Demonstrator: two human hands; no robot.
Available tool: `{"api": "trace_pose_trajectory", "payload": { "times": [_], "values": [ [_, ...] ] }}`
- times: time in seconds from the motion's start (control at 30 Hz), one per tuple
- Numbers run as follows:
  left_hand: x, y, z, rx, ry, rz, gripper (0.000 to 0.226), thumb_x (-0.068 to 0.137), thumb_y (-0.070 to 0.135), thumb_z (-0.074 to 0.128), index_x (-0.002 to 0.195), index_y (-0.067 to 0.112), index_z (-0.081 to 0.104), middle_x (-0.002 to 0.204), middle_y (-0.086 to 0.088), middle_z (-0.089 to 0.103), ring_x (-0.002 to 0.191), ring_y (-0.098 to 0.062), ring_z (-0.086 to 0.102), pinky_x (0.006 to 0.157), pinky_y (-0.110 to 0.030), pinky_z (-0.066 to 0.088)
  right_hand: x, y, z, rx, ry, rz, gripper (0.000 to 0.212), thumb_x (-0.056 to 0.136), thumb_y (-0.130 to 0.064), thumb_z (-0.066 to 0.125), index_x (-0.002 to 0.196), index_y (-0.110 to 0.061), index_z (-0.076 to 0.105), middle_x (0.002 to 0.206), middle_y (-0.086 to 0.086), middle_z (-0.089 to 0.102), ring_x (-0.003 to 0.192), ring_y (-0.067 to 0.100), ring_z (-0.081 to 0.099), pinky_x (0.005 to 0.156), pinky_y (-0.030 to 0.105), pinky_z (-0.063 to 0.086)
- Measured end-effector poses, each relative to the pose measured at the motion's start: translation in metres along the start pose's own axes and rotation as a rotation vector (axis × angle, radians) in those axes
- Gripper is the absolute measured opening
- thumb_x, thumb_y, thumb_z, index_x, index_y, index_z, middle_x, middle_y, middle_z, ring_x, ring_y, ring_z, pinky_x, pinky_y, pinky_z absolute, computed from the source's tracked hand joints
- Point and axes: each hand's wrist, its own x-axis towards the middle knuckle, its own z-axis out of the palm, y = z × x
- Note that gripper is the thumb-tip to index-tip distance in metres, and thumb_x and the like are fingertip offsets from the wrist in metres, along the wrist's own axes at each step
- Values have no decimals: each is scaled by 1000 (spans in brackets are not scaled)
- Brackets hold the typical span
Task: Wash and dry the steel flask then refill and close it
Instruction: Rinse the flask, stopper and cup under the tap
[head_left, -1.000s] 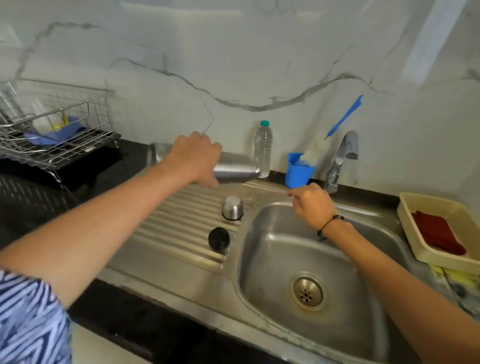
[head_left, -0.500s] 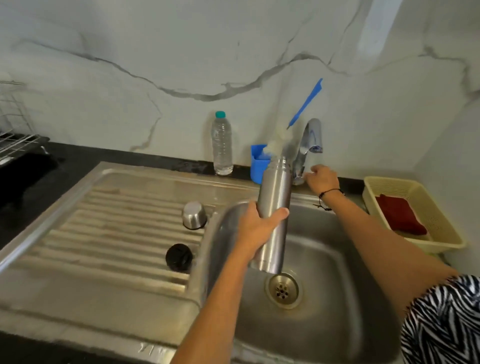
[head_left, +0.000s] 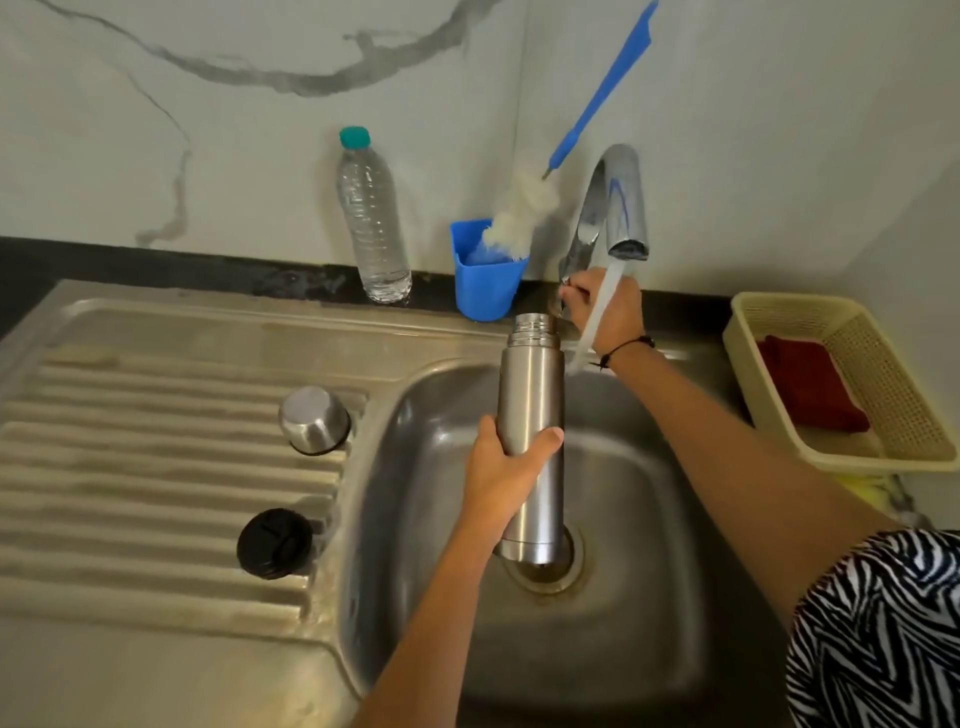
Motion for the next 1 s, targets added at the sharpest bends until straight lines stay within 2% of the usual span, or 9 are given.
{"api": "trace_pose_trajectory", "payload": {
  "times": [0.2, 0.3, 0.4, 0.47, 0.53, 0.63, 0.7, 0.83, 1.0],
  "values": [
    [2, -10, 6, -2, -45, -16, 41, 79, 39, 73, 108, 25, 47, 98, 6, 61, 84, -8, 62, 67, -22, 50, -2, 2, -1, 25, 14, -71, 26, 91, -23, 55, 86, 0, 67, 83, 15, 67, 71, 13, 55, 57, 3, 29],
    [1, -14, 11, -6, -85, -32, 36, 78, 39, 73, 103, 29, 49, 101, 4, 64, 87, -11, 64, 77, -31, 55, -6, 1, -7, 86, -23, -108, 23, 91, -16, 55, 92, 3, 68, 88, 18, 68, 83, 25, 64, 74, 22, 48],
    [1, -14, 15, -14, -130, -13, 30, 79, 35, 73, 96, 34, 48, 99, 8, 65, 86, -8, 65, 76, -27, 55, -19, 0, -24, 102, -112, -97, 26, 93, -11, 51, 110, 4, 63, 90, 22, 65, 84, 31, 62, 82, 33, 51],
    [4, -14, 17, -4, -152, 9, 31, 79, 35, 74, 97, 36, 48, 102, 9, 64, 89, -6, 64, 80, -28, 55, -39, 0, -33, 270, -152, 2, 35, 95, -18, 48, 128, -5, 53, 93, 11, 64, 83, 18, 61, 83, 26, 49],
    [6, -14, 18, 3, -161, 41, 37, 79, 35, 74, 105, 35, 48, 105, 9, 64, 93, -6, 63, 85, -31, 54, -66, 1, -35, 676, -218, 219, 40, 95, -33, 47, 128, -10, 52, 107, 7, 64, 91, 12, 60, 86, 29, 50],
    [8, -13, 21, -9, -188, 82, 40, 84, 41, 68, 117, 31, 48, 110, 6, 64, 96, -7, 63, 88, -31, 53, -98, 3, -26, 1106, -351, 410, 48, 85, -47, 53, 123, -18, 52, 117, 10, 62, 101, 21, 62, 84, 36, 52],
    [11, -9, 23, -16, -152, 86, 40, 89, 54, 55, 117, 26, 49, 115, -1, 62, 99, -12, 64, 90, -37, 54, -107, 2, -17, 1186, -353, 450, 51, 80, -41, 62, 125, -25, 47, 121, 9, 59, 105, 25, 60, 87, 41, 52],
    [18, 4, 26, 27, -56, 137, 55, 95, 62, 26, 118, 19, 51, 114, -6, 56, 101, -17, 60, 93, -42, 50, -111, -13, -5, 1282, -179, 536, 37, 89, -22, 58, 123, -31, 47, 117, 6, 59, 99, 23, 63, 75, 34, 55],
    [31, 43, 26, -5, -42, 154, 60, 97, 60, 21, 115, 17, 59, 107, -6, 65, 99, -21, 63, 93, -41, 50, -93, -18, -19, 1208, -169, 442, 50, 93, -37, 48, 140, -31, 29, 128, 8, 52, 104, 22, 60, 78, 35, 55]
  ]
}}
